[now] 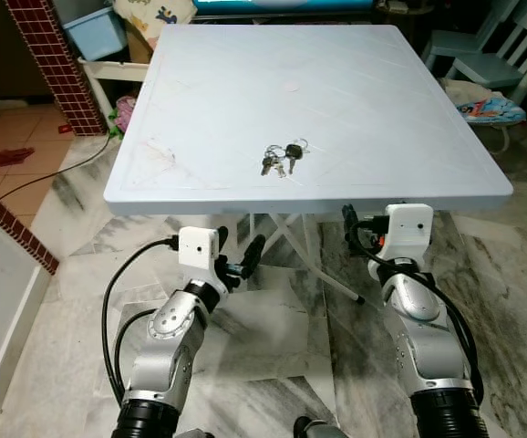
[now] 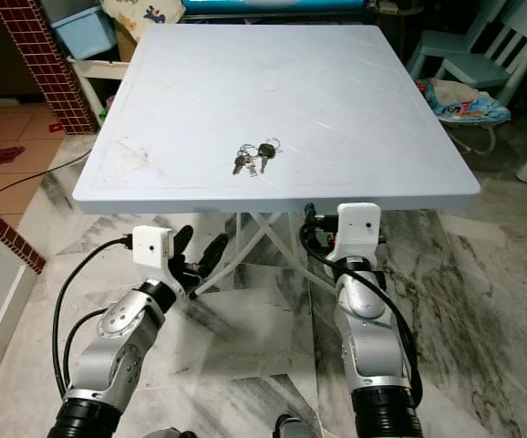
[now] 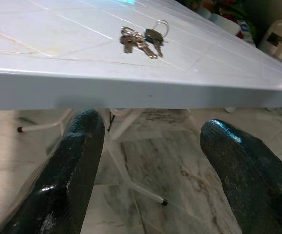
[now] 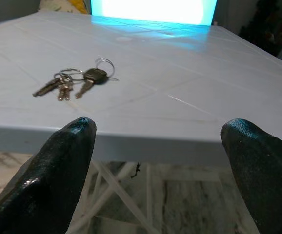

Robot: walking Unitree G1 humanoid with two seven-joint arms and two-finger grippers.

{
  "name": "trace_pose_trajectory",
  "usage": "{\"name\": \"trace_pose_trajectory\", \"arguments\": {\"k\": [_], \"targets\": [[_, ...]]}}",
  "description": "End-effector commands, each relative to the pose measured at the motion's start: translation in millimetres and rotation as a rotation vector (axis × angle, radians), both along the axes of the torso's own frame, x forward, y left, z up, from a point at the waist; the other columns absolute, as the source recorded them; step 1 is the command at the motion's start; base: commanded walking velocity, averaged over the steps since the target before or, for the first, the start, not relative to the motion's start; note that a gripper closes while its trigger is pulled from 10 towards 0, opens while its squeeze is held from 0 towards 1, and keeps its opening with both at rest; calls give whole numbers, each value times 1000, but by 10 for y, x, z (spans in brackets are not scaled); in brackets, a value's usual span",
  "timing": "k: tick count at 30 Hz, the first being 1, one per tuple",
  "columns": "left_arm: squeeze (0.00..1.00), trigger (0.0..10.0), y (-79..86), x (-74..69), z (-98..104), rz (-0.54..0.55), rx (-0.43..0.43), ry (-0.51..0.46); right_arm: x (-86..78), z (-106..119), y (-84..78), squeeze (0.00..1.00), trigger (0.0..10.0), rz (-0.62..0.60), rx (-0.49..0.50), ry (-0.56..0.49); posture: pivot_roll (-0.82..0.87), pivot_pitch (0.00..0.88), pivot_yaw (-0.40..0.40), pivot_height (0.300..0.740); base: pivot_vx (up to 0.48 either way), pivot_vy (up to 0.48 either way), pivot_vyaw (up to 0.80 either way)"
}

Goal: Hang keys on a hook

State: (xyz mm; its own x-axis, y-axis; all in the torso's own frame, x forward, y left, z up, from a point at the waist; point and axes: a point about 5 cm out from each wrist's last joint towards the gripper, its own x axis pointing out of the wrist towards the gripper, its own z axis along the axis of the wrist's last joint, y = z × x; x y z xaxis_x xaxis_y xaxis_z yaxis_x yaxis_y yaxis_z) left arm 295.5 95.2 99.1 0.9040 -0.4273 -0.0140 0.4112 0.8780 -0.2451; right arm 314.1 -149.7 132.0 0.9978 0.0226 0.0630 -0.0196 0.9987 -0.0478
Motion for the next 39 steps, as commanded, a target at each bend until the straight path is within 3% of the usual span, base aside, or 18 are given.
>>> {"name": "trace_pose_trajectory", "arguments": {"k": [1, 39], "targets": [[0, 10000, -5, -15, -5, -5, -3, -2, 2, 31, -7, 0, 10000, 2, 1, -15, -31, 111, 11, 740, 274, 0, 0], [0, 10000, -22, -22, -20, -33, 2, 4, 9, 18, -23, 0, 10000, -6, -9, -16, -33, 107, 15, 740, 264, 0, 0]]}}
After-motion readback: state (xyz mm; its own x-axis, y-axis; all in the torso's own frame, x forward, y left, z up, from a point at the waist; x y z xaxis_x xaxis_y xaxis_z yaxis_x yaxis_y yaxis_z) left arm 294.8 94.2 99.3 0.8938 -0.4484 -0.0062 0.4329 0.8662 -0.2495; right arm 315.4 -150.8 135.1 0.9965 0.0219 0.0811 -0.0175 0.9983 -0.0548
